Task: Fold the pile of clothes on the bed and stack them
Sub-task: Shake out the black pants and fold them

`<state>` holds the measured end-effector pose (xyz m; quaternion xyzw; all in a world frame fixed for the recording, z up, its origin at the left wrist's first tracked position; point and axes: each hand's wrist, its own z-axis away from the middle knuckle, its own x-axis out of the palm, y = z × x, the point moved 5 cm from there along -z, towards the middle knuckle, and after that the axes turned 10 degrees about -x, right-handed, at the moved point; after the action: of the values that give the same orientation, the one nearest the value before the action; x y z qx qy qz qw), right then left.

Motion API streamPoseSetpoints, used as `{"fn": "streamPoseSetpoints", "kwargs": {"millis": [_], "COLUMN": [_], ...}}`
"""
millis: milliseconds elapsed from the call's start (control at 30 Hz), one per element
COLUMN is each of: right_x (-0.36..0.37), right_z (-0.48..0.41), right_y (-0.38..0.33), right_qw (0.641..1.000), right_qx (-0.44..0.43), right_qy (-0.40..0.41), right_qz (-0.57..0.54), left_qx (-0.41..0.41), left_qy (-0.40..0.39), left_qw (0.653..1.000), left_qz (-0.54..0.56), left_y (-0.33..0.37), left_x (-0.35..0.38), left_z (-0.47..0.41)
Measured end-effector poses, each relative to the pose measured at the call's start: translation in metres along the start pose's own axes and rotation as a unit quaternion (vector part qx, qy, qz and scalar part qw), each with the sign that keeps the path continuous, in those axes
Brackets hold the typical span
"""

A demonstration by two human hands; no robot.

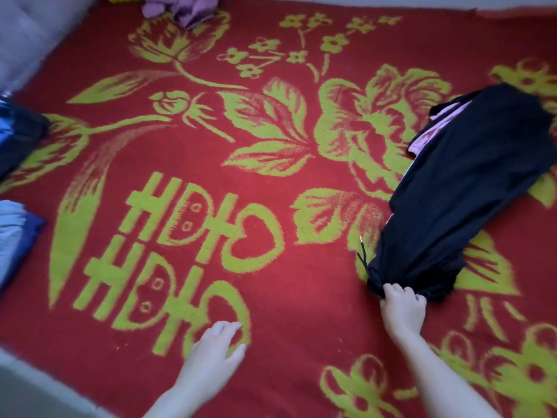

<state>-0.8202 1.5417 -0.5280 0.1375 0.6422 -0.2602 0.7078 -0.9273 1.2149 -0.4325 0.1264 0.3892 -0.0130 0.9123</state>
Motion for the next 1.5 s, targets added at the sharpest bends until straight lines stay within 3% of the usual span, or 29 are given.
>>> {"fn": "streamPoseSetpoints", "kwargs": {"millis": [167,267,400,500,600,733,867,1100,1267,1367,1500], "right_x": [0.002,-0.018,-0.071,-0.138,-0.205,-0.275,-0.328,-0.395,-0.419,-0.417,-0.372], "right_z": [0.112,0.150,0.167,0.173,0.186,0.226,0.262,0.295,0.315,0.332,0.345], "right_y": [-0.041,-0.083,-0.128,-0.156,-0.192,-0.251,-0.293,-0.300,-0.299,-0.300,-0.298], "right_qw": [0.997,0.996,0.993,0.980,0.962,0.947,0.935,0.892,0.832,0.843,0.881], "right_qx": [-0.035,-0.059,-0.082,-0.126,-0.165,-0.166,-0.130,-0.050,-0.010,0.051,0.120], "right_qy": [-0.062,-0.049,0.018,0.133,0.203,0.260,0.290,0.322,0.399,0.411,0.350], "right_qz": [-0.032,-0.050,-0.077,-0.080,-0.082,-0.085,-0.155,-0.315,-0.385,-0.343,-0.294], "left_qx": [0.015,0.024,0.088,0.179,0.305,0.487,0.578,0.586,0.584,0.590,0.593], "left_qy": [-0.029,-0.031,-0.026,0.008,0.068,0.085,0.091,0.052,0.096,0.141,0.151], "left_qw": [0.999,0.999,0.996,0.984,0.949,0.866,0.799,0.782,0.766,0.756,0.735], "left_qz": [0.018,0.011,-0.013,-0.011,0.044,0.078,0.139,0.208,0.251,0.248,0.291], "left_y": [-0.014,-0.018,-0.009,0.006,0.022,0.025,0.007,0.020,0.053,0.076,0.096], "left_x": [0.018,0.016,-0.002,-0.029,-0.069,-0.121,-0.183,-0.255,-0.285,-0.294,-0.305], "left_z": [0.042,0.059,0.073,0.086,0.107,0.156,0.204,0.267,0.320,0.343,0.366]}}
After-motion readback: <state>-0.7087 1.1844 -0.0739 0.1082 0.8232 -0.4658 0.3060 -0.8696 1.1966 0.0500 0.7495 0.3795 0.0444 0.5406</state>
